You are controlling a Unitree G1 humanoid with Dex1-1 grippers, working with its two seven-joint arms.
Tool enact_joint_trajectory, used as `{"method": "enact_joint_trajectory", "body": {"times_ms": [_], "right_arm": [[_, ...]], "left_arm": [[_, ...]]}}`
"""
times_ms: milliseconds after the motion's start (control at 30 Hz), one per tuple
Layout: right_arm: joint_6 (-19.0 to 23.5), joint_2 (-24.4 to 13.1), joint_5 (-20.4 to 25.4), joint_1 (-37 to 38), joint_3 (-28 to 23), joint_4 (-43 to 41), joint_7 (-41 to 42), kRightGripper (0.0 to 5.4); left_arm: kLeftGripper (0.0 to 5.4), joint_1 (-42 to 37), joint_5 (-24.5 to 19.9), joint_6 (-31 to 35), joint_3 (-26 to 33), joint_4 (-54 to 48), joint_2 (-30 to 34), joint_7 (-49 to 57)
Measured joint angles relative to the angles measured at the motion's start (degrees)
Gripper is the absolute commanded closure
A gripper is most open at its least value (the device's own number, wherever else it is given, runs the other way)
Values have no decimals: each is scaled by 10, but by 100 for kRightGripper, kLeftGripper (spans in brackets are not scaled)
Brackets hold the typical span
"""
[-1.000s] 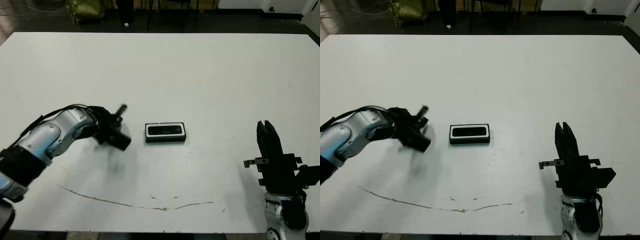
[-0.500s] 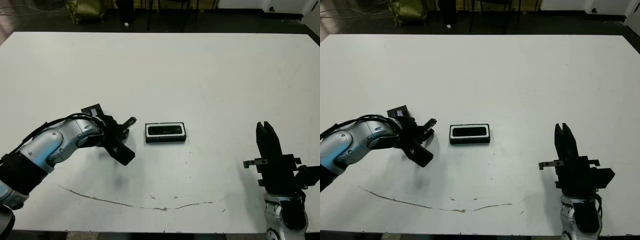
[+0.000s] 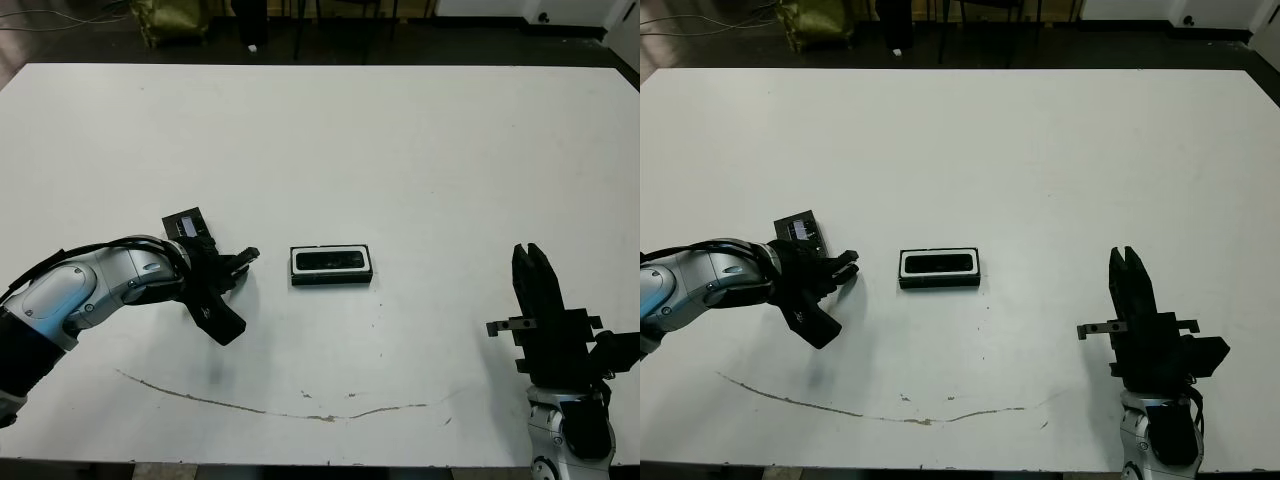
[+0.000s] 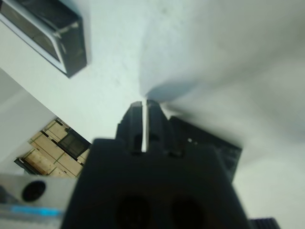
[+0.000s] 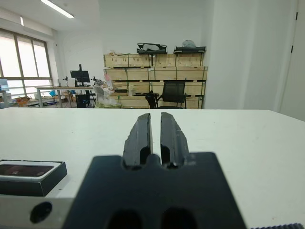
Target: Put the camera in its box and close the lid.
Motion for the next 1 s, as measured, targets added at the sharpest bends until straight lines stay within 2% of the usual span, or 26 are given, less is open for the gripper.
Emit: {"method": "enact_joint_trajectory", "body": {"times_ms": [100, 267, 400, 500, 567, 700, 1000], "right_arm": [[-7, 0, 0, -1, -1, 3, 3, 539], [-7, 0, 0, -1, -1, 3, 3, 539], [-7, 0, 0, -2, -1, 5, 4, 539], [-9, 0, 0, -2, -1, 10, 5, 539], [-8, 0, 1, 1, -1, 8, 4, 539], [1, 1, 3, 9, -1, -2, 3, 539], [1, 1, 0, 10, -1, 1, 4, 539]], "left_arm": [[540, 6, 18, 19, 8, 4, 0, 2], [540, 7, 41, 15, 8, 3, 3, 4], [540, 38, 22, 22, 29, -13, 5, 25], [540, 56, 9, 36, 38, -38, 8, 3], [540, 62, 7, 39, 38, -58, 15, -19], [540, 73, 12, 96, 41, -100, 14, -98], [540, 146, 4, 132, 84, -153, 21, -91]]}}
